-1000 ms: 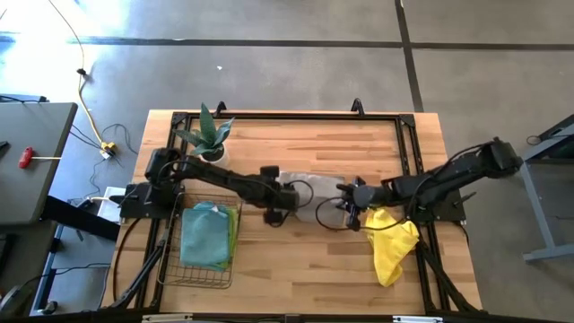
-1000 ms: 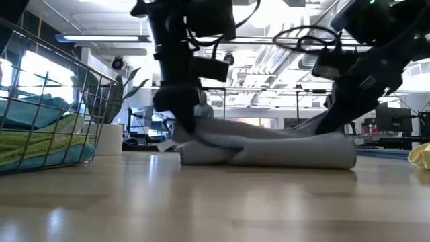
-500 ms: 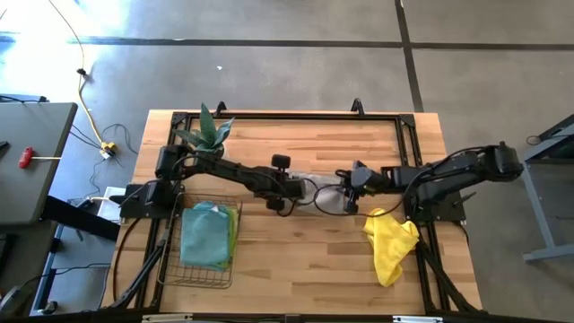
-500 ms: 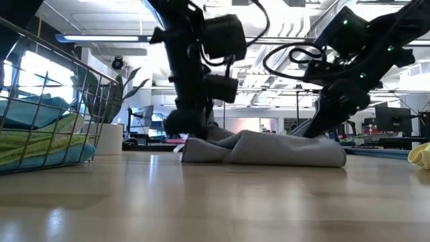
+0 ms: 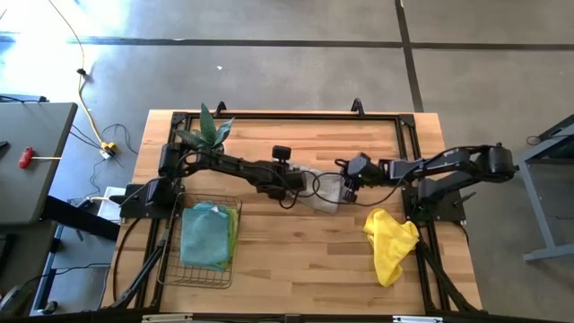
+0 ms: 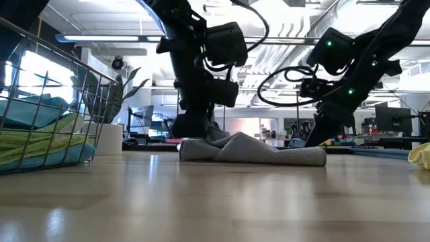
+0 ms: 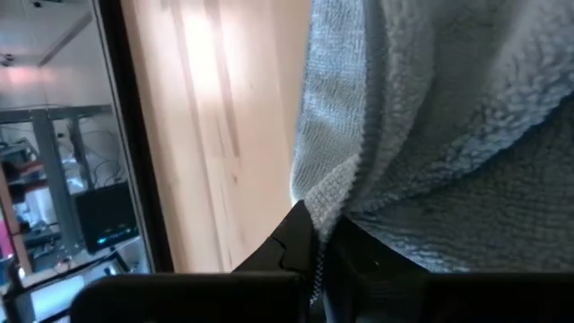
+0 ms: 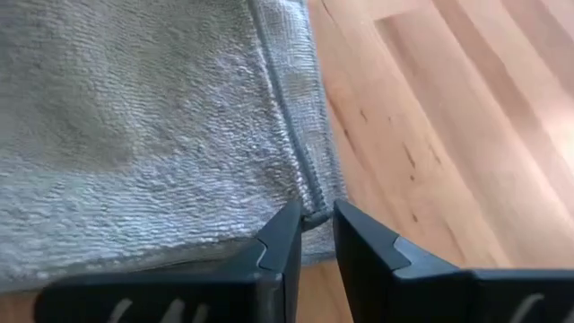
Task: Fold microfiber towels
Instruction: Fold the gray microfiber towel
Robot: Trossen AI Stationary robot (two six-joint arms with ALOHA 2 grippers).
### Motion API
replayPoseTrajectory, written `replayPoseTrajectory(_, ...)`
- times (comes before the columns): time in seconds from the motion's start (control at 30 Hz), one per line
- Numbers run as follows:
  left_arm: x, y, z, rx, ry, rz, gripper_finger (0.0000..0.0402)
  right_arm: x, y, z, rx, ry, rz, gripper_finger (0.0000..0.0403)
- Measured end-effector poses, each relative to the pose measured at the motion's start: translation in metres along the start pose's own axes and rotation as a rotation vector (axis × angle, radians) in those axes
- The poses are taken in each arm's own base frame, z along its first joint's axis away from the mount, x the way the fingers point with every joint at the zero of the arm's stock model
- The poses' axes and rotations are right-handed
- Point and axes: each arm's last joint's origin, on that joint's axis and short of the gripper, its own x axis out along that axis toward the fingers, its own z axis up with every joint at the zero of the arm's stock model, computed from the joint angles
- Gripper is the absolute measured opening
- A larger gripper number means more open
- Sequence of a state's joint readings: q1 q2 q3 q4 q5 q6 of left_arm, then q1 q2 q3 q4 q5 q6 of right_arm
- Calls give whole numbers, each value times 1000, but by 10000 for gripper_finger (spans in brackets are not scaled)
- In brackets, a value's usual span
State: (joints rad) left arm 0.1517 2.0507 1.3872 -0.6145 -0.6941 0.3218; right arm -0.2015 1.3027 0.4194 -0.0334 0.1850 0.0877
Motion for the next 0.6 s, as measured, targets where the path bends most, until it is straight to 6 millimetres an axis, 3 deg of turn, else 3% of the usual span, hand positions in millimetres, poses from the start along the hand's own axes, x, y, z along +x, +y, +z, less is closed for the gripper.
replayPoseTrajectory(0.37,2,2,3,14,-24,15,0,0,-2,2,7,-19,30,67)
replayPoseTrajectory(0.6,0,0,4,18,-29,5,0,1,-2,2,7,-19,27,131)
